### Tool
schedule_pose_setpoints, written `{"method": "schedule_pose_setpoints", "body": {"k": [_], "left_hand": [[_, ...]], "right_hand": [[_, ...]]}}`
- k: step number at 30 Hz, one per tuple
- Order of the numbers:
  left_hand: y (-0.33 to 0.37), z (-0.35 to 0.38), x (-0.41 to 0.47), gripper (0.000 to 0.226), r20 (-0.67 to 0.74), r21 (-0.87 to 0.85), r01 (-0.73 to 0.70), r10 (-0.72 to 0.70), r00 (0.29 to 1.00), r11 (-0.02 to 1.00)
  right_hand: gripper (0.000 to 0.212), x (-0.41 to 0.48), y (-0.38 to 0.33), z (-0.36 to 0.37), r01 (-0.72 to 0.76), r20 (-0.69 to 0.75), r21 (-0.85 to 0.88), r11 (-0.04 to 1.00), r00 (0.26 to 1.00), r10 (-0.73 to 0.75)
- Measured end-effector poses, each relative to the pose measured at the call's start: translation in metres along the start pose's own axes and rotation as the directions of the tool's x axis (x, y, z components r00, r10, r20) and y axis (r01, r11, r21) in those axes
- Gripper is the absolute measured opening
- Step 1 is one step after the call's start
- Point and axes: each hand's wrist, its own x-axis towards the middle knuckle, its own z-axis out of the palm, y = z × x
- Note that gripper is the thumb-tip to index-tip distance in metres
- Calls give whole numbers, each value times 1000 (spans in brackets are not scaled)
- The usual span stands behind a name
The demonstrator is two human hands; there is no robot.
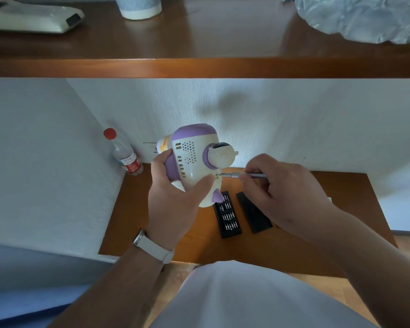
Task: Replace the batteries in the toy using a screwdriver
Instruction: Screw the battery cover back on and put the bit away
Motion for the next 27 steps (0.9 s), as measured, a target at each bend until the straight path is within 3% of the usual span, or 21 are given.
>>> {"method": "schedule_pose_setpoints", "body": {"k": [11,20,27], "left_hand": [[-1,3,-1,72,5,-18,11,-10,1000,1000],[2,6,3,71,7,-31,14,-14,1000,999],[2,9,8,70,12,-29,10,-10,1000,1000]], "right_hand": [[8,-6,3,0,4,10,-29,1000,1000,-4],[20,1,6,3,24,-109,-41,999,994,-29],[17,2,7,-2,-20,-20,4,1000,1000,20]]}}
